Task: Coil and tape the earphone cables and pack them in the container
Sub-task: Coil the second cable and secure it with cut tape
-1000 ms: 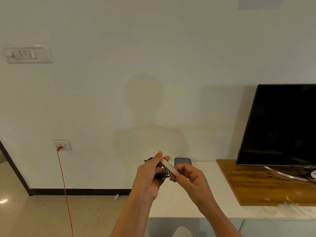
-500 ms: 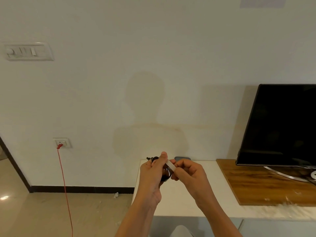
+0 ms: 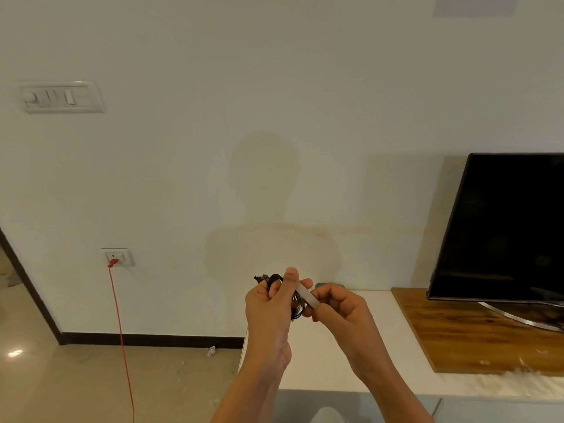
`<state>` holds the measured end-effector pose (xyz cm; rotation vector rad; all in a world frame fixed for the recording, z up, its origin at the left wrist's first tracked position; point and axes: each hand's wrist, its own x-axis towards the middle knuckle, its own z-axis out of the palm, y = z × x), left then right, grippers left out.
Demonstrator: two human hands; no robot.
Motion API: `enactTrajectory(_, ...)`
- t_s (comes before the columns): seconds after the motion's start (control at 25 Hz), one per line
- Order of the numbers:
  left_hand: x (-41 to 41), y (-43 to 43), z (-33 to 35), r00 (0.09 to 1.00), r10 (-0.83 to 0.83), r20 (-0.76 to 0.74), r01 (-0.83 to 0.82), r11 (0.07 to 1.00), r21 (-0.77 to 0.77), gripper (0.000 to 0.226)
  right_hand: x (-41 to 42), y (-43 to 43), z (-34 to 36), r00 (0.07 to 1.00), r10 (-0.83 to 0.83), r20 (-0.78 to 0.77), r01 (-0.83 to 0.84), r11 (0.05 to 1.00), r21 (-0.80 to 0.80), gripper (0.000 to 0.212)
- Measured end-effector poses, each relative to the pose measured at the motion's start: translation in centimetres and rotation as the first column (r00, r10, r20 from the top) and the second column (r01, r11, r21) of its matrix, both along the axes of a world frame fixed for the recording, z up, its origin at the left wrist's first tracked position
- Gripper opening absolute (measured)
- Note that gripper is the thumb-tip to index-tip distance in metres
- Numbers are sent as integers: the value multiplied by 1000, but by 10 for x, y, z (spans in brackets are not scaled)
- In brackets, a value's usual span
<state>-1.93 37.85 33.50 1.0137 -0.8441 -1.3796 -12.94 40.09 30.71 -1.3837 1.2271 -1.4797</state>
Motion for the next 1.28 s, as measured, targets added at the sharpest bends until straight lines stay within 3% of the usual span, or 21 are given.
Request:
enactTrajectory(0.08, 0, 1, 3, 1000, -9, -5, 9, 1000, 12, 24, 0, 0, 2, 1000, -18, -14, 17, 1000, -12, 20)
enactTrajectory(0.28, 9, -14, 3, 997, -62, -44, 67, 991, 112, 35, -6, -1, -2, 954, -131, -270, 106, 989, -106, 23)
enactTrajectory(0.4, 8, -8, -3, 983, -167, 82, 165, 986, 26, 44, -4, -3, 4, 977, -111, -182, 96, 991, -89, 15)
enactTrajectory(0.48, 5, -1, -7, 978, -146, 149, 150, 989, -16, 39, -3, -3, 7, 984, -101, -150, 88, 992, -94, 23)
enactTrajectory(0.56, 5, 0, -7, 989, -101, 107, 103, 995, -14, 36, -1, -2, 6, 978, -99, -185, 81, 992, -101, 15)
enactTrajectory(0.8, 11, -1, 5, 990, -137, -32, 139, 987, 75, 29, -10, 3, -3, 970, -118, -212, 103, 991, -80, 33)
enactTrajectory(1.08, 3, -2, -1, 996, -71, -46, 75, 993, 96, 29, -2, 3, 5, 991, -71, -114, 59, 993, -99, 18)
enactTrajectory(1.28, 12, -11, 3, 991, -56, -122, 75, 984, 159, 33, -6, 7, 3, 979, -9, -204, -5, 998, -69, 25)
